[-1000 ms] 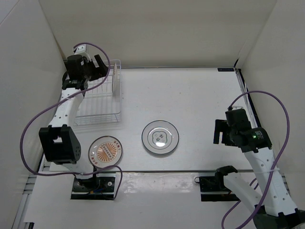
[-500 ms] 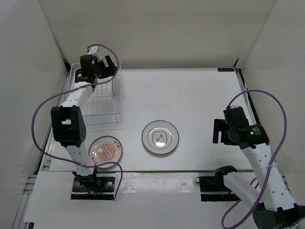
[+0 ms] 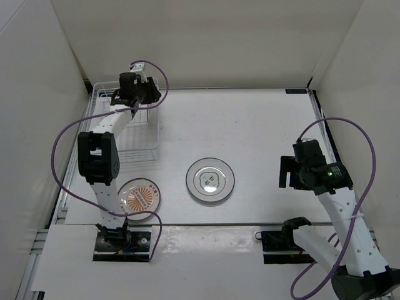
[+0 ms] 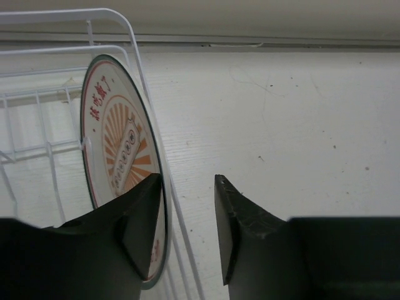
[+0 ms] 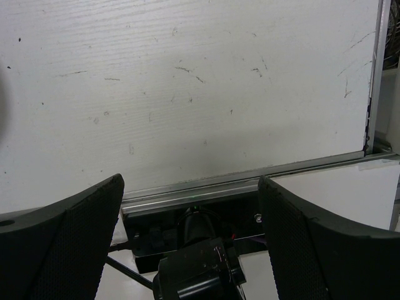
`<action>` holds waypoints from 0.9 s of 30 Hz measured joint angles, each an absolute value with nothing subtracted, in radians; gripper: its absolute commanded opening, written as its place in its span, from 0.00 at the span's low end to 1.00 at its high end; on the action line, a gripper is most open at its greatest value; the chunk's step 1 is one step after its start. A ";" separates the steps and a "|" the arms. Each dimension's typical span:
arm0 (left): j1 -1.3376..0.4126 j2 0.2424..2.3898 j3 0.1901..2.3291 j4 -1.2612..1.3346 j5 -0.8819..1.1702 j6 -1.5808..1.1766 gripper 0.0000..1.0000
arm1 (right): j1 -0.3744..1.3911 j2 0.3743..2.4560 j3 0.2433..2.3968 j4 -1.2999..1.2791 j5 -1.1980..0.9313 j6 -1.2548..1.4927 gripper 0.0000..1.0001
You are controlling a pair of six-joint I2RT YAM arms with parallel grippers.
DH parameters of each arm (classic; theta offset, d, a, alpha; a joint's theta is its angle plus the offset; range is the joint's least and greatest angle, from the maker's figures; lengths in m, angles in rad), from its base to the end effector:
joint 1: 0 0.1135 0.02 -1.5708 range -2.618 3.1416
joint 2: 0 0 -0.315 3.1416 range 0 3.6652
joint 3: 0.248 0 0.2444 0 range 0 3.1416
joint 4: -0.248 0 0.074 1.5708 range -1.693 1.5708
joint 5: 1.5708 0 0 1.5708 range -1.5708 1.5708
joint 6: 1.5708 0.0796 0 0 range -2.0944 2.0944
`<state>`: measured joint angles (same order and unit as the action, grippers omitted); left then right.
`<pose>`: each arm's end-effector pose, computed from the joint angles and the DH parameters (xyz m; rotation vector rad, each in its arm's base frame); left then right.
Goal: Unload the plates from the dish rack
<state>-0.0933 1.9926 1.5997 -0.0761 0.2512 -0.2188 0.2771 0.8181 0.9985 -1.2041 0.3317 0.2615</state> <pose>0.5215 -0.0687 0.2973 0.0301 2.0535 -0.4509 0.1077 0.0037 0.3175 0.0988 2.5226 -0.2187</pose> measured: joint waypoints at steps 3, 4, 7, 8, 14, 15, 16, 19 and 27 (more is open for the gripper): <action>-0.088 1.993 1.605 -0.076 0.247 -0.207 0.46 | 0.277 0.818 0.999 -1.204 0.332 0.261 0.89; -0.087 1.993 1.608 -0.076 0.247 -0.202 0.44 | 0.277 0.818 0.999 -1.204 0.332 0.260 0.89; -0.088 1.993 1.612 -0.081 0.243 -0.187 0.31 | 0.277 0.818 0.999 -1.204 0.332 0.260 0.89; -0.087 1.993 1.612 -0.084 0.240 -0.179 0.27 | 0.277 0.818 0.999 -1.204 0.332 0.260 0.89; -0.086 1.985 1.612 -0.106 0.215 -0.144 0.02 | 0.277 0.818 0.999 -1.204 0.331 0.259 0.89; -0.086 1.983 1.612 -0.110 0.213 -0.138 0.01 | 0.277 0.818 0.999 -1.204 0.331 0.258 0.89; -0.087 1.981 1.612 -0.114 0.212 -0.134 0.01 | 0.277 0.818 0.999 -1.204 0.331 0.258 0.89; -0.088 1.968 1.610 -0.136 0.208 -0.121 0.00 | 0.277 0.818 0.999 -1.204 0.331 0.258 0.89; -0.089 1.804 1.593 -0.181 0.234 -0.092 0.00 | 0.277 0.813 0.999 -1.204 0.330 0.257 0.89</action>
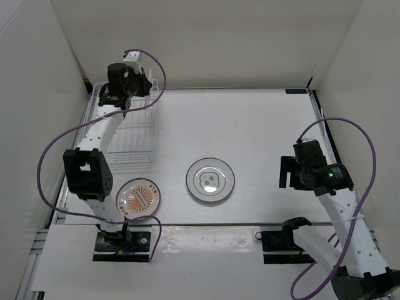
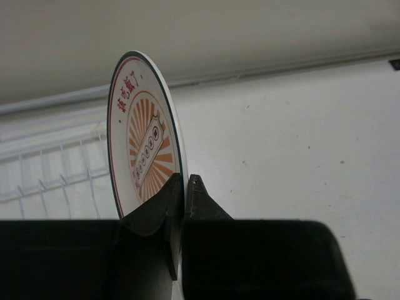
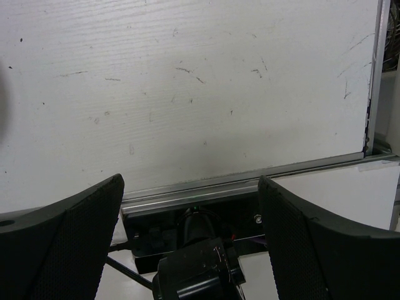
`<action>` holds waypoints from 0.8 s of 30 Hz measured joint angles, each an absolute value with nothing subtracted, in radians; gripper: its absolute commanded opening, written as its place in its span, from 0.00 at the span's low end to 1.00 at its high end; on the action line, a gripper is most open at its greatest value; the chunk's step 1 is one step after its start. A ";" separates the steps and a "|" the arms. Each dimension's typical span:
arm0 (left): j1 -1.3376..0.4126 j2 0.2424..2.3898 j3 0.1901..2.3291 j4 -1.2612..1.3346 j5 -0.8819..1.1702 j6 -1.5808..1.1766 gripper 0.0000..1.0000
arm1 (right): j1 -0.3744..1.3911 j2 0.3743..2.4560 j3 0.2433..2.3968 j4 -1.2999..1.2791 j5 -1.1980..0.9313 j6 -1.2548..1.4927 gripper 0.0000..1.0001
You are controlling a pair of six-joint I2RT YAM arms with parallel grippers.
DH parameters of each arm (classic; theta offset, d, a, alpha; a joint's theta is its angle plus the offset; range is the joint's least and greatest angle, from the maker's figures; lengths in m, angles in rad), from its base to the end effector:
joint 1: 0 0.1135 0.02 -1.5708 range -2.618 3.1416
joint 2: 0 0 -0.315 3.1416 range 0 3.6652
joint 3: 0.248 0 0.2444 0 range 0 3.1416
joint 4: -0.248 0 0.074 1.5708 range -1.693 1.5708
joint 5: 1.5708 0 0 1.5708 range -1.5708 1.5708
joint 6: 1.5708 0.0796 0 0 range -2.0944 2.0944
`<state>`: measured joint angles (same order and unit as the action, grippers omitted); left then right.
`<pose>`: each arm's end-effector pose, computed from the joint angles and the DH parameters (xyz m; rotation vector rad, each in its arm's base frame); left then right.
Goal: Unload the plates from the dish rack
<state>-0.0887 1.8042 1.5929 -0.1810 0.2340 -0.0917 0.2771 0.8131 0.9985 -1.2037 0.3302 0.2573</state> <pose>0.4735 -0.0606 0.3710 0.1512 1.9621 -0.3478 0.1068 0.0035 0.3179 0.0940 2.5186 -0.2161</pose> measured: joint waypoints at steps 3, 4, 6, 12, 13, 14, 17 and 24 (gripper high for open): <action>-0.093 1.688 1.591 -0.179 0.256 -0.078 0.00 | 0.277 0.796 0.998 -1.203 0.331 0.258 0.89; -0.094 1.648 1.584 -0.176 0.266 -0.078 0.00 | 0.277 0.789 0.998 -1.203 0.331 0.258 0.89; -0.094 1.539 1.546 -0.171 0.298 -0.080 0.00 | 0.277 0.778 0.998 -1.203 0.331 0.258 0.89; -0.179 1.189 1.384 -0.276 0.362 -0.016 0.00 | 0.277 0.768 0.998 -1.203 0.329 0.257 0.89; -0.224 1.126 1.346 -0.324 0.363 0.014 0.00 | 0.277 0.765 0.998 -1.202 0.327 0.257 0.89; -0.275 1.062 1.303 -0.373 0.356 0.043 0.00 | 0.277 0.763 0.998 -1.202 0.326 0.256 0.89; -0.438 0.889 1.177 -0.546 0.295 0.124 0.00 | 0.278 0.751 0.998 -1.201 0.326 0.254 0.89; -0.541 0.635 1.031 -0.902 0.138 0.186 0.00 | 0.284 0.743 0.998 -1.201 0.314 0.254 0.89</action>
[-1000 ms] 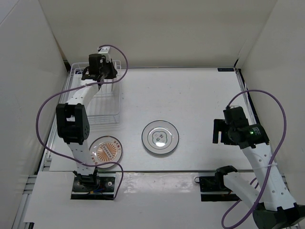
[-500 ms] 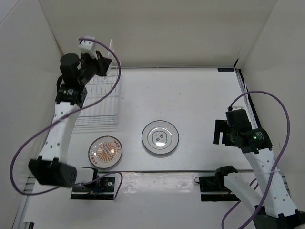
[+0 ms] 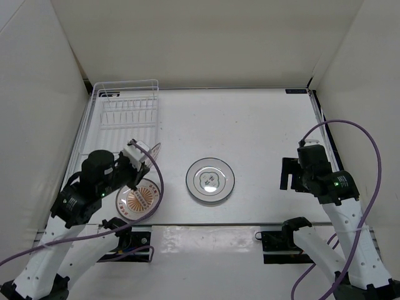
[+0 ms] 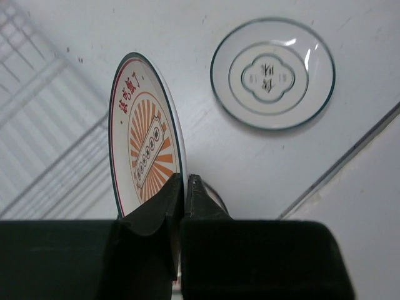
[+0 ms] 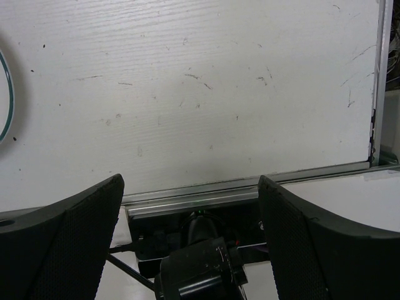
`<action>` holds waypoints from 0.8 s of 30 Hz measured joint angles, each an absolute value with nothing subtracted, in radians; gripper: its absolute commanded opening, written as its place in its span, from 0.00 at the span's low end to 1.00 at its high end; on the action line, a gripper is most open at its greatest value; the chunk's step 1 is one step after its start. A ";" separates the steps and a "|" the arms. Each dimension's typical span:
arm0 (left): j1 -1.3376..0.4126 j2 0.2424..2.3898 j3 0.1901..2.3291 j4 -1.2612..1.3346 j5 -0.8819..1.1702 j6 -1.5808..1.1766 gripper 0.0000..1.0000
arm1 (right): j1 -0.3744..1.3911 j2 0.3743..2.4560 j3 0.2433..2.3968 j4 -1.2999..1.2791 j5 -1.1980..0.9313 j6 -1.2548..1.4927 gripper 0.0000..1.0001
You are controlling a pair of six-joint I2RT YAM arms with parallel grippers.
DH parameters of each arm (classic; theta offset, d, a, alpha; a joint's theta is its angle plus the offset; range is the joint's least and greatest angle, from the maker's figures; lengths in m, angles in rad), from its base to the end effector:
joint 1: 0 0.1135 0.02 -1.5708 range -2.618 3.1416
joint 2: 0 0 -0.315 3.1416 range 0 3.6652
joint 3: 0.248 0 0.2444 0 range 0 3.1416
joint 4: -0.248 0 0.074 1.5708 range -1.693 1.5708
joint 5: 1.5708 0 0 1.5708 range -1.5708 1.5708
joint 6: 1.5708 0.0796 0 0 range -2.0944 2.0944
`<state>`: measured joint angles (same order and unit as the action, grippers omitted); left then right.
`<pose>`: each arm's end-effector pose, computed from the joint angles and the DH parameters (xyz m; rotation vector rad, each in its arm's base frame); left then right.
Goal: Unload the plates from the dish rack
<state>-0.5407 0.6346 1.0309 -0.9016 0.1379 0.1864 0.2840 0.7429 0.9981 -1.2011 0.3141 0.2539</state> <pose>0.0762 -0.0585 0.3731 0.8223 1.9222 -0.3591 0.0930 0.0015 0.3230 0.0887 2.4572 -0.1641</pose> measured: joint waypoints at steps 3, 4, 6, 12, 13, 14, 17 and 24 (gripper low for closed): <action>-0.541 0.585 0.991 -0.988 0.113 0.182 0.00 | 0.285 0.743 0.998 -1.201 0.314 0.254 0.89; -0.541 0.579 0.973 -1.008 0.112 0.175 0.00 | 0.285 0.743 0.998 -1.201 0.314 0.254 0.89; -0.541 0.580 0.938 -1.030 0.111 0.164 0.00 | 0.285 0.743 0.998 -1.201 0.314 0.254 0.89; -0.541 0.597 0.842 -1.084 0.101 0.117 0.00 | 0.287 0.748 0.998 -1.201 0.314 0.254 0.89; -0.541 0.599 0.836 -1.091 0.097 0.111 0.00 | 0.287 0.750 0.998 -1.201 0.313 0.254 0.89; -0.541 0.599 0.832 -1.093 0.093 0.104 0.00 | 0.287 0.751 0.998 -1.201 0.313 0.253 0.89; -0.541 0.600 0.828 -1.099 0.082 0.094 0.00 | 0.289 0.756 0.998 -1.201 0.311 0.253 0.89; -0.541 0.626 0.821 -1.091 0.064 0.093 0.00 | 0.290 0.761 0.998 -1.201 0.303 0.250 0.89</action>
<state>-0.5407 0.6258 0.8211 -1.0912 0.0643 0.0929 0.2897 0.7612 0.9981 -1.2011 0.3035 0.2504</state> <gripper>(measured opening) 0.146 0.893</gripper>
